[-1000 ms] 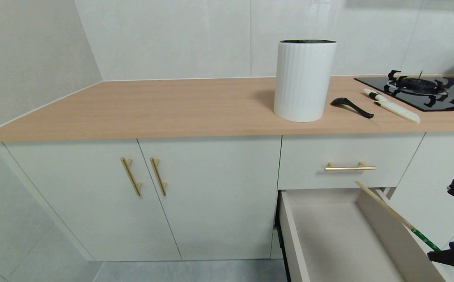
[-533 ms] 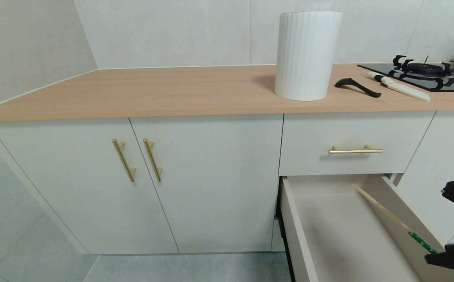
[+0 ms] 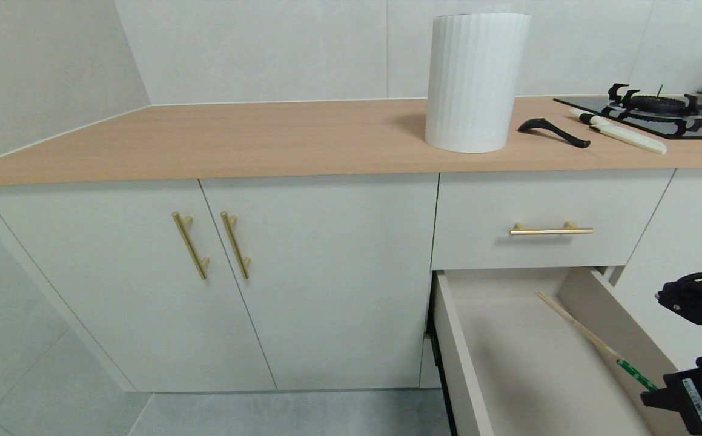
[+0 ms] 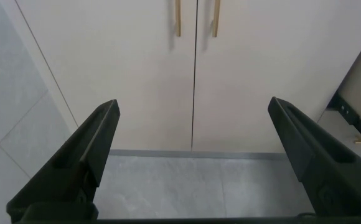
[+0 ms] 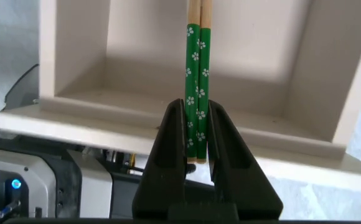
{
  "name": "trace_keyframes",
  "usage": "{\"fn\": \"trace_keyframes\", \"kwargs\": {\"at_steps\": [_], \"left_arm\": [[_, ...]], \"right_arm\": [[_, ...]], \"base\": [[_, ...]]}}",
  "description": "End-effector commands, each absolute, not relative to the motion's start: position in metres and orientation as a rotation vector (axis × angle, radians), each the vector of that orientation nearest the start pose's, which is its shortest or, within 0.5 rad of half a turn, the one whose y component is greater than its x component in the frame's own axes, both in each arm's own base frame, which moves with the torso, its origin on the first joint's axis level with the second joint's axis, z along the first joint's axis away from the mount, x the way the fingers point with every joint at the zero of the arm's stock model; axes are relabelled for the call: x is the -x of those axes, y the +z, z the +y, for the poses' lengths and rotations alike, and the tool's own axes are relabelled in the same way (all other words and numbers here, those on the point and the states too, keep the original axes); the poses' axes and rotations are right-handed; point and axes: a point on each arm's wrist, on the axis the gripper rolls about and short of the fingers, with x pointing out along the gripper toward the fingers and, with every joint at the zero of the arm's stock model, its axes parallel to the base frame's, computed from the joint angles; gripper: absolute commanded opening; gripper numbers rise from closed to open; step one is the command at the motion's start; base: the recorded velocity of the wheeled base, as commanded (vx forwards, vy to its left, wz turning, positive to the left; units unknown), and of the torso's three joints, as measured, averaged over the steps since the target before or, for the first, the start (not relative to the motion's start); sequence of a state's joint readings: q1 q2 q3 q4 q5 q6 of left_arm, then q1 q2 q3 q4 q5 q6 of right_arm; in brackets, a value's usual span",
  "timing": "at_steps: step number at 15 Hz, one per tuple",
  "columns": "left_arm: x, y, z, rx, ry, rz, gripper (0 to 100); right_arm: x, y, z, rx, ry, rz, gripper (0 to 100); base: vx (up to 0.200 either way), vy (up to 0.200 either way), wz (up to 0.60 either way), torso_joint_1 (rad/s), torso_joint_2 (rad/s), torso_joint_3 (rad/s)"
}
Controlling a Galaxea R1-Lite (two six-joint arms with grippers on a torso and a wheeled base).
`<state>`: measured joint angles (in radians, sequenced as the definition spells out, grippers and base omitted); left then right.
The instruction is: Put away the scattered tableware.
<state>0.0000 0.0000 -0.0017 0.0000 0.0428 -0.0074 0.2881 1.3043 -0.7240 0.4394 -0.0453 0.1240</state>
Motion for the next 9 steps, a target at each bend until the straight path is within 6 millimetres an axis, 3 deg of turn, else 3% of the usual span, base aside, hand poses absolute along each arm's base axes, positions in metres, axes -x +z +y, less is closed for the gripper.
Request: {"fn": "trace_keyframes", "kwargs": {"at_steps": [1, 2, 3, 9], "left_arm": [[0.023, 0.076, 0.001, 0.008, 0.043, -0.002, 100], [0.023, 0.076, 0.001, 0.008, 0.043, -0.002, 100], [0.023, 0.076, 0.001, 0.008, 0.043, -0.002, 100], [0.023, 0.076, 0.001, 0.008, 0.043, -0.002, 100]], "right_arm": [[-0.197, 0.137, 0.058, 0.077, 0.151, 1.110, 0], [-0.208, 0.128, 0.063, 0.084, 0.155, 1.122, 0], [-0.234, 0.110, 0.075, 0.095, 0.156, 1.138, 0], [-0.283, 0.066, 0.103, 0.171, 0.128, 1.235, 0]], "base": [[0.000, 0.000, 0.00, 0.000, 0.00, 0.000], [0.000, 0.000, 0.00, 0.000, 0.00, 0.000], [0.000, 0.000, 0.00, 0.000, 0.00, 0.000], [0.000, 0.000, 0.00, 0.000, 0.00, 0.000]]}}
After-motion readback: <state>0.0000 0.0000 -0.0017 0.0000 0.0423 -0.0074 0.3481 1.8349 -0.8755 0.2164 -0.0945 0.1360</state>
